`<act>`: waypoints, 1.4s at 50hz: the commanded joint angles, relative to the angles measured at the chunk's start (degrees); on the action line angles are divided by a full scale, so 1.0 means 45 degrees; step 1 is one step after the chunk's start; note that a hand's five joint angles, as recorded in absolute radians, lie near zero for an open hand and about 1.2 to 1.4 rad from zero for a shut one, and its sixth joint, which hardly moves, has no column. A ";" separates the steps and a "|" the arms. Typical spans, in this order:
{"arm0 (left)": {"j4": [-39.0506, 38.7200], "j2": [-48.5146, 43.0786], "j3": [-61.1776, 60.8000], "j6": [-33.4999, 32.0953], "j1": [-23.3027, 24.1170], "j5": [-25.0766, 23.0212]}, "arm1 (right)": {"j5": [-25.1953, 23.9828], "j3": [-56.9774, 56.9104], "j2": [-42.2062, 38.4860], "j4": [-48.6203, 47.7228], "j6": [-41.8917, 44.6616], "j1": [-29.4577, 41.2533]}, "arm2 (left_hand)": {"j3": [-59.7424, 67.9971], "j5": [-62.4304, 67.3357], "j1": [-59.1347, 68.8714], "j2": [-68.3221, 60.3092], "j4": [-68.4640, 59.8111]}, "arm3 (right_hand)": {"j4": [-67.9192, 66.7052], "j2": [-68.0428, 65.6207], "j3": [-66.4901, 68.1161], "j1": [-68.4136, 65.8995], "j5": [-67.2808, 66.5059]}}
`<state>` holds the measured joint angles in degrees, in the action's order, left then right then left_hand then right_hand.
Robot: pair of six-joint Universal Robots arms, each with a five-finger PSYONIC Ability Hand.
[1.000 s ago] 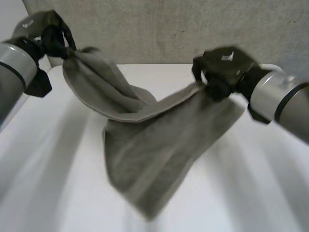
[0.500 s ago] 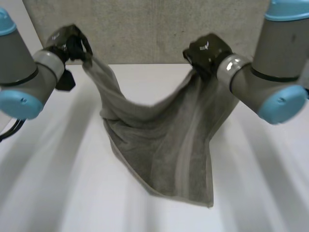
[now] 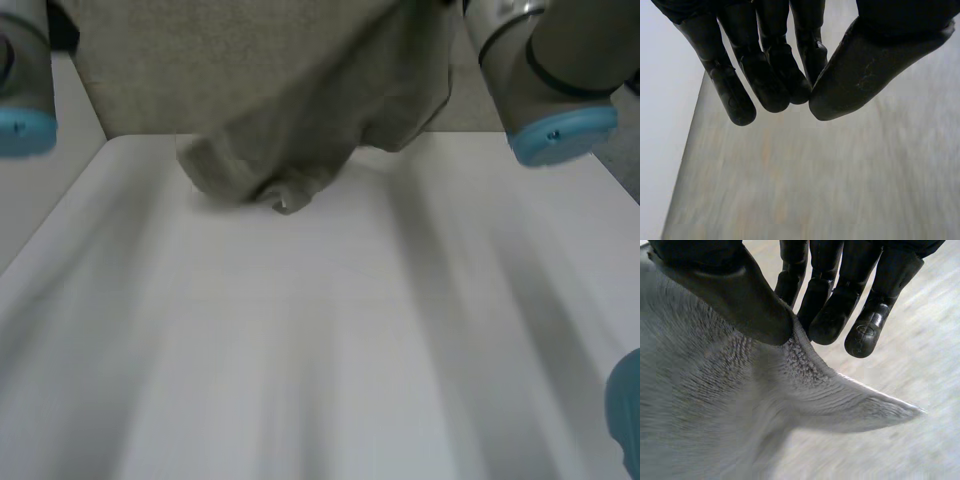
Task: Fold the towel.
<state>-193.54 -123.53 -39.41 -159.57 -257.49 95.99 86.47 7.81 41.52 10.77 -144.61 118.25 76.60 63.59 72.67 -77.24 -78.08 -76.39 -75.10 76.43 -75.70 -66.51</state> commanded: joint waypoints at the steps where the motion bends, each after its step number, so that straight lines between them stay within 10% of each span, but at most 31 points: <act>1: 0.0059 0.0107 -0.3625 -0.0049 -0.0339 -0.0451 | -0.0308 0.2418 0.0538 0.2406 0.0122 -0.0046 | 0.0755 0.1423 0.1629 -0.0614 -0.0427 | -0.0801 -0.1089 0.0794 -0.0956 -0.0776; 6: 0.0059 0.0146 -0.5754 -0.0088 -0.0319 -0.1252 | -0.0778 0.4885 0.1106 0.3700 0.0494 0.0110 | -0.0623 0.0045 0.0251 0.0764 0.0951 | -0.0801 -0.1089 0.0794 -0.0956 -0.0776; 11: -0.0270 0.0068 -0.7762 -0.0165 -0.0183 -0.2363 | -0.1071 0.7834 0.2102 0.3251 0.0670 0.0129 | -1.0032 -0.9363 -0.9157 1.0172 1.0359 | -0.0801 -0.1089 0.0794 -0.0956 -0.0776; 18: -0.2259 0.0068 -0.9403 -0.0983 0.0012 -0.3145 | -0.1051 1.1363 0.3798 0.1028 0.0670 0.0013 | -1.2505 -1.1836 -1.1630 1.2645 1.2832 | -0.0801 -0.1089 0.0794 -0.0956 -0.0776; 27: -0.5192 -0.0496 -1.0403 -0.4865 0.1125 -0.4668 | -0.1168 1.3342 0.5071 0.0400 0.0650 -0.0066 | -1.3033 -1.2365 -1.2159 1.3174 1.3361 | -0.0801 -0.1089 0.0794 -0.0956 -0.0776; 36: -0.4262 -0.2156 -0.9312 -0.8444 0.1613 -0.4963 | -0.1168 1.5078 0.5910 -0.0633 0.0611 -0.0085 | -1.2997 -1.2328 -1.2122 1.3137 1.3324 | -0.0801 -0.1089 0.0794 -0.0956 -0.0776; 47: -0.0959 -0.3720 -0.6558 -0.8525 0.1712 -0.4827 | -0.1168 1.5509 0.5930 -0.1104 0.0611 -0.0203 | -1.2660 -1.1991 -1.1785 1.2800 1.2988 | -0.0801 -0.1089 0.0794 -0.0956 -0.0776; 70: -0.0663 -0.4815 -0.4993 -0.8506 0.1907 -0.4729 | -0.1168 1.5783 0.5891 -0.1182 0.0592 -0.0183 | -1.0866 -1.0197 -0.9991 1.1006 1.1193 | -0.0801 -0.1089 0.0794 -0.0956 -0.0776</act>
<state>-196.63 -144.36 -62.70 -197.83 -248.96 74.70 81.21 78.84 68.10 5.45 -141.95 117.42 25.83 16.56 26.40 -25.75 -25.83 -76.40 -75.10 76.43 -75.70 -66.51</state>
